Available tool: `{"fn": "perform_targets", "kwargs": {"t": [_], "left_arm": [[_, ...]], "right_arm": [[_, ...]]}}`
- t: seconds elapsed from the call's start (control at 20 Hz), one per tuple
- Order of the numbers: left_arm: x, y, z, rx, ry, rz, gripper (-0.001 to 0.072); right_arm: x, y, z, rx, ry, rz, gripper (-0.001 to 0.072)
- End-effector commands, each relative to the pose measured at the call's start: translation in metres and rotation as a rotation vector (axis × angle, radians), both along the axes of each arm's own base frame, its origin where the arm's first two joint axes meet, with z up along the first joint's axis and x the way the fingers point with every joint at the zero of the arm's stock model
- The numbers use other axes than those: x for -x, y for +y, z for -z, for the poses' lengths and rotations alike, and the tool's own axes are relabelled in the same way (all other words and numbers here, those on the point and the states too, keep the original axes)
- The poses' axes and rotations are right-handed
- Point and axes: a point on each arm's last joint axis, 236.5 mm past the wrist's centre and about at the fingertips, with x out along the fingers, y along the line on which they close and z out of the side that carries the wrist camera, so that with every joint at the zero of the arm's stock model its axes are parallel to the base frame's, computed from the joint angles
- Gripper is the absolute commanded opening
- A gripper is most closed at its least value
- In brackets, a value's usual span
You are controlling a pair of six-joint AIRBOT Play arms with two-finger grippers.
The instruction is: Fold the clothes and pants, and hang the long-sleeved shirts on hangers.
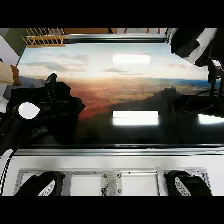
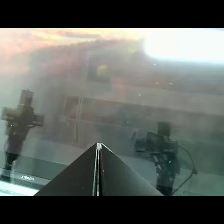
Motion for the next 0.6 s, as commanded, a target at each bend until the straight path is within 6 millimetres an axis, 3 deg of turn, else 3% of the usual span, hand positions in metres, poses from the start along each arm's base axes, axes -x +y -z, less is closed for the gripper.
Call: {"fn": "perform_targets", "kwargs": {"t": [0.0,0.45,0.5,0.55], "left_arm": [[0.0,0.0,0.0,0.0,0.001,-0.001,0.0011],[-0.002,0.001,0.0,0.0,-0.006,-0.006,0.0011],[-0.007,0.003,-0.002,-0.008,-0.028,-0.016,0.0047],[-0.013,0.01,-0.005,-0.052,-0.071,-0.007,0.0472]], "right_arm": [[0.0,0.0,0.0,0.0,0.0,-0.001,0.0027],[0.0,0.0,0.0,0.0,0.0,-0.001,0.0027],[0.0,0.0,0.0,0.0,0.0,-0.001,0.0027],[0.0,0.0,0.0,0.0,0.0,-0.001,0.0027]]}}
